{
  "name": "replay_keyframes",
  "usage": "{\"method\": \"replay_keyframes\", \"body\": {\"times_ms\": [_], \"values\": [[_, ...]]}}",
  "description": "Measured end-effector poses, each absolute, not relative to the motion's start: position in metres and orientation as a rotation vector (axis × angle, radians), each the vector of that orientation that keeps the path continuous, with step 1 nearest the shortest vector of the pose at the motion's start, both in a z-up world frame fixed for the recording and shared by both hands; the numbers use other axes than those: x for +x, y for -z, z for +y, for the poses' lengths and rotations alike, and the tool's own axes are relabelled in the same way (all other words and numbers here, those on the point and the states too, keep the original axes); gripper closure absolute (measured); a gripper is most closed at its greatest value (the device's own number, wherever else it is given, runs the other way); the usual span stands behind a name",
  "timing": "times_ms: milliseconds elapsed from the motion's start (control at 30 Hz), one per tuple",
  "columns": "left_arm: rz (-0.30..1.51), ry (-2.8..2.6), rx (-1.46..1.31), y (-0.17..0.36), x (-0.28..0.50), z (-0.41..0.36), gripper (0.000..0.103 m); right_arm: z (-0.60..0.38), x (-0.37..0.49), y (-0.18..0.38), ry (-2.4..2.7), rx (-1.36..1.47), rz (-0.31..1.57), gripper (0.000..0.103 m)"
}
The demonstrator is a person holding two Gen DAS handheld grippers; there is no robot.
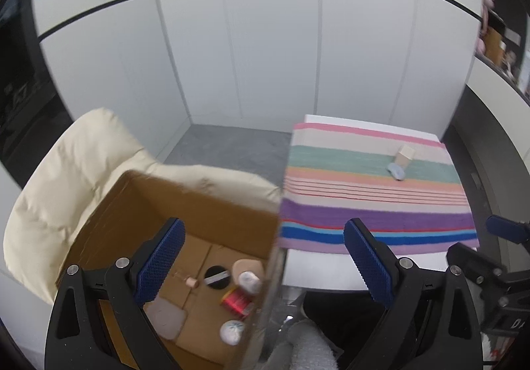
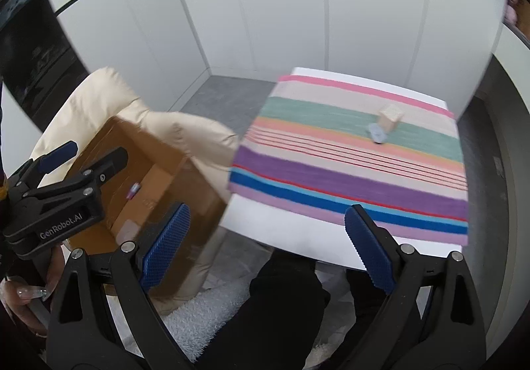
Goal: Organize objects
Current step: 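Withdraw both tools from the box back toward the striped cloth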
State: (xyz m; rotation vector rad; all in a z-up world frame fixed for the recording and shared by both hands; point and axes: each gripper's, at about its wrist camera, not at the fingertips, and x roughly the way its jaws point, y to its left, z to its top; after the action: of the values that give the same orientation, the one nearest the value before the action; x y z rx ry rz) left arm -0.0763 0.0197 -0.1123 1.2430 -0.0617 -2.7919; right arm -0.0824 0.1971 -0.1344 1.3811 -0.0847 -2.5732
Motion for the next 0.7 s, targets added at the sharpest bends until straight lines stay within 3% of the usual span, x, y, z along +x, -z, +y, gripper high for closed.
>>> {"method": "replay_keyframes", "body": {"times_ms": [700], "values": [[-0.275, 2.986, 1.400, 0.127, -0.127, 0.174, 0.006, 0.357, -0.061, 0.157, 2.795, 1.420, -0.402, 0.007]]}}
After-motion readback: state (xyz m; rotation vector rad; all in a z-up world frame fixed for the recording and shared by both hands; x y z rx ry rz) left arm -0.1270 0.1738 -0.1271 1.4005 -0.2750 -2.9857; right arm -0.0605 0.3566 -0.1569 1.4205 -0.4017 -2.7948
